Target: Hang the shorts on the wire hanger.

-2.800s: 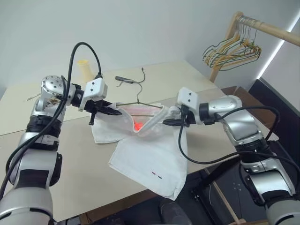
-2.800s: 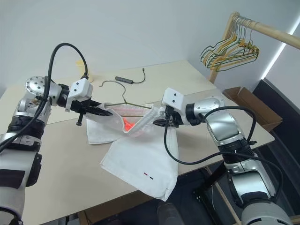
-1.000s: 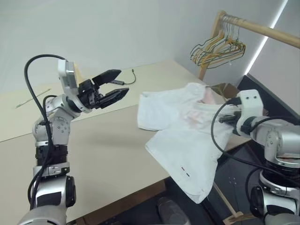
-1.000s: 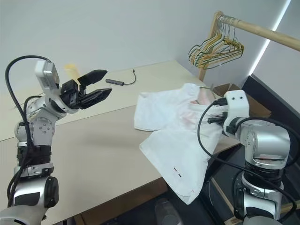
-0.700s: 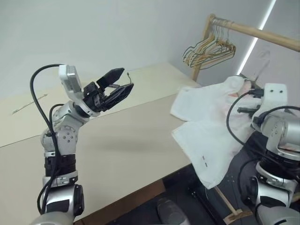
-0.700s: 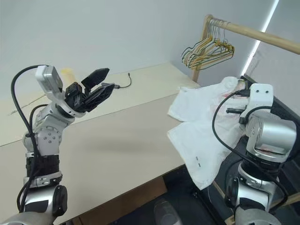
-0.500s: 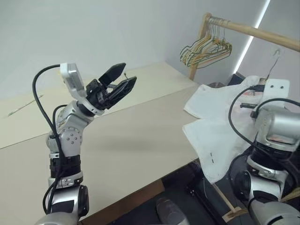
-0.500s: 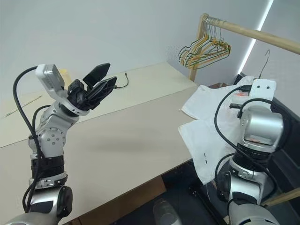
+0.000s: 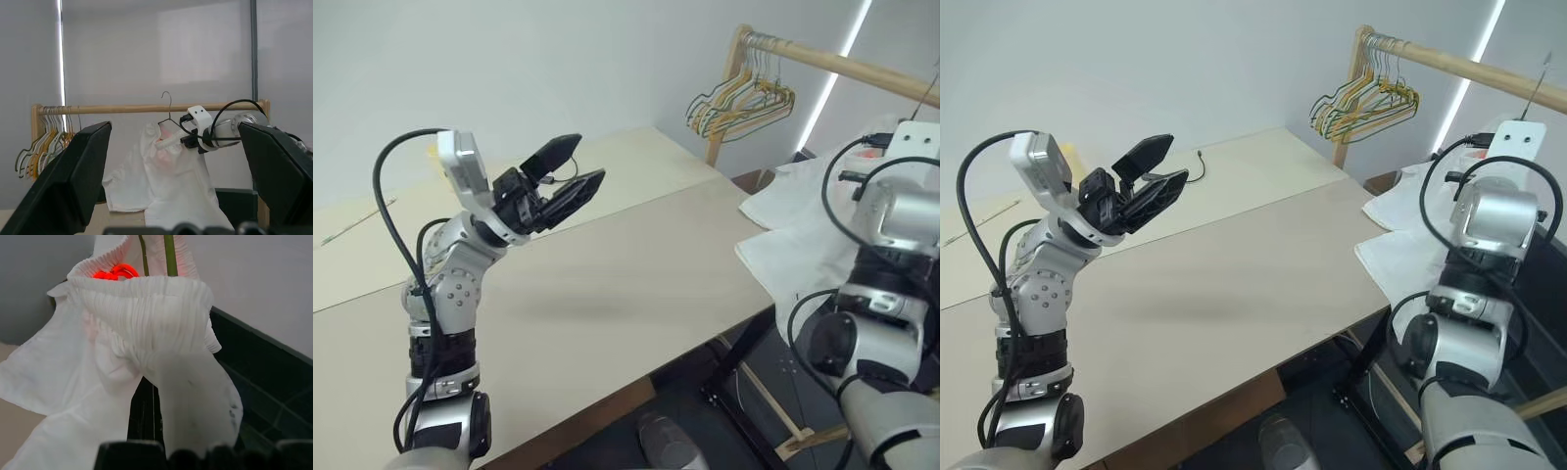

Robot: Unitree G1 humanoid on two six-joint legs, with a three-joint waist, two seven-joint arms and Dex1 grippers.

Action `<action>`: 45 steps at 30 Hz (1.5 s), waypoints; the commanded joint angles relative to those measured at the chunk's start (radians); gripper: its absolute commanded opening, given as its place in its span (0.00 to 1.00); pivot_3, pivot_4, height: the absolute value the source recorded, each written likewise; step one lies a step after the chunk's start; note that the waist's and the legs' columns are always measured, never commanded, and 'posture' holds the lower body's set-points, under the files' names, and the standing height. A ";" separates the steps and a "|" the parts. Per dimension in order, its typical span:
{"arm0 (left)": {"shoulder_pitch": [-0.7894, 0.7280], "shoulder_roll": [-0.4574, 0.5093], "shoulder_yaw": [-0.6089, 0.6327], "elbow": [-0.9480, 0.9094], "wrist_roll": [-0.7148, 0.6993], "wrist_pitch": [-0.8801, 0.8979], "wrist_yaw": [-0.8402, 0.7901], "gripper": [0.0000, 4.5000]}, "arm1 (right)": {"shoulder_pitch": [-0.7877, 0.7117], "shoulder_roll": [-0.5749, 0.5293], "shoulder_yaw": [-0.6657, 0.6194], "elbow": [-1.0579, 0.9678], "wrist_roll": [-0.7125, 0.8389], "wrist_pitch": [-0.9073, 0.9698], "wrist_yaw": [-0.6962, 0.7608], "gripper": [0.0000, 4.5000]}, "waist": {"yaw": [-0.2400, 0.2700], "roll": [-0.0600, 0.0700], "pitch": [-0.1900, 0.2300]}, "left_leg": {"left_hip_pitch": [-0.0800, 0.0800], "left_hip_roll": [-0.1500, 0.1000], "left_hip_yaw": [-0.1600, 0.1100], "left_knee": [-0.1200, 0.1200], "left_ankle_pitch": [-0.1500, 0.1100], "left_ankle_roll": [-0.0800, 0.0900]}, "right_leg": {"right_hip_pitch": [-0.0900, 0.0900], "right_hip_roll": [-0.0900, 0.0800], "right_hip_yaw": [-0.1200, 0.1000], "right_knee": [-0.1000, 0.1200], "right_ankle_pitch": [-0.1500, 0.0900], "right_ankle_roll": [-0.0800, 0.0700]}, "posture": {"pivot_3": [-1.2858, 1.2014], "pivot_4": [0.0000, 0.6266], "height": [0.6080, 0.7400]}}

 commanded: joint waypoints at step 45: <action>0.023 0.025 -0.008 -0.060 -0.045 -0.034 -0.028 1.00 | 0.088 -0.010 0.264 -0.222 -0.052 -0.067 -0.229 0.99 | 0.049 0.000 0.001 | 0.014 0.001 0.001 -0.010 0.000 0.001 | 0.015 0.002 0.000 -0.017 0.001 0.003 | 0.38 0.00 1.00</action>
